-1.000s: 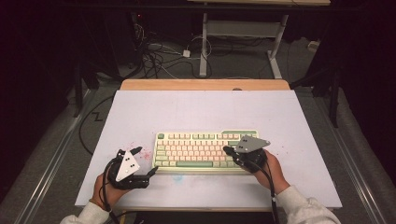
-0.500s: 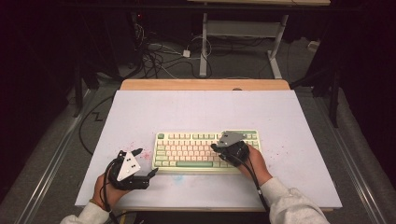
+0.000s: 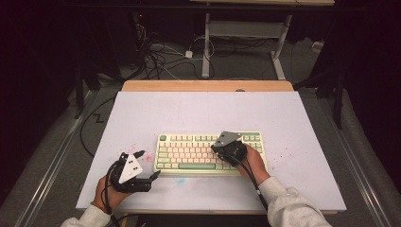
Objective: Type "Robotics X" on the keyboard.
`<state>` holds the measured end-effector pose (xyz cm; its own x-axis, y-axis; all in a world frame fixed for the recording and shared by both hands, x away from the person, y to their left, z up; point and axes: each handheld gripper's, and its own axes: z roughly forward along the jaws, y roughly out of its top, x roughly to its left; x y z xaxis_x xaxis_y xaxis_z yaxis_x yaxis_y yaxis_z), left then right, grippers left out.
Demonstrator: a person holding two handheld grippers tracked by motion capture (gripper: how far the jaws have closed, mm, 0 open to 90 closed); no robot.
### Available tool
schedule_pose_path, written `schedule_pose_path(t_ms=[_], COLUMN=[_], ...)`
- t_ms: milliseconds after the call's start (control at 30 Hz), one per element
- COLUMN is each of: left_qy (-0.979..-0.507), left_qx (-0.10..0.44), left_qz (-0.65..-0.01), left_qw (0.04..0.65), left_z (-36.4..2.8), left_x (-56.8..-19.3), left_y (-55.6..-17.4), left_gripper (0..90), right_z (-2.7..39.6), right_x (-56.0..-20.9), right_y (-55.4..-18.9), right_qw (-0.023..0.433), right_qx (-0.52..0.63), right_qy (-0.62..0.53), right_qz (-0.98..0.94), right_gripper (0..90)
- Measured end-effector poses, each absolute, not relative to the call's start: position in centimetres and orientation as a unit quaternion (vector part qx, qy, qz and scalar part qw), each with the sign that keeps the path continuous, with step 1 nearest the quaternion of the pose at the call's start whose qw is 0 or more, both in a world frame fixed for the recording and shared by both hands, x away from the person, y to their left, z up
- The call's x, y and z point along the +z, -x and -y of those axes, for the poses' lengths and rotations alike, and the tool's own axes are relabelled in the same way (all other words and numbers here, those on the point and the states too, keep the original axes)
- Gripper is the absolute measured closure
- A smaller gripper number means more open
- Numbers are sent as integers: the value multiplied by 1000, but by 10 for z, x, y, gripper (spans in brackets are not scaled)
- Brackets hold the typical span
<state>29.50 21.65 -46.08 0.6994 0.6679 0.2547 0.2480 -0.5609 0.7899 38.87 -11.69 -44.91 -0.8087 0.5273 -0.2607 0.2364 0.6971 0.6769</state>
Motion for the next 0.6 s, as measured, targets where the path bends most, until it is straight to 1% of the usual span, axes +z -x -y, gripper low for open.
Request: schedule_pose_path(t_ms=[167,600], left_qy=[-840,-840], left_qx=[275,276], left_qz=[-272,-273], left_qw=[380,379], left_z=[-216,-216], left_x=[-461,-460], left_y=[-295,-294], left_gripper=[160,160], right_z=[112,125], right_x=[-448,-432], right_y=[-390,-374], right_qw=[222,226], right_qx=[301,369], right_qy=[-210,-212], right_qz=[-903,-876], right_gripper=[900,900])
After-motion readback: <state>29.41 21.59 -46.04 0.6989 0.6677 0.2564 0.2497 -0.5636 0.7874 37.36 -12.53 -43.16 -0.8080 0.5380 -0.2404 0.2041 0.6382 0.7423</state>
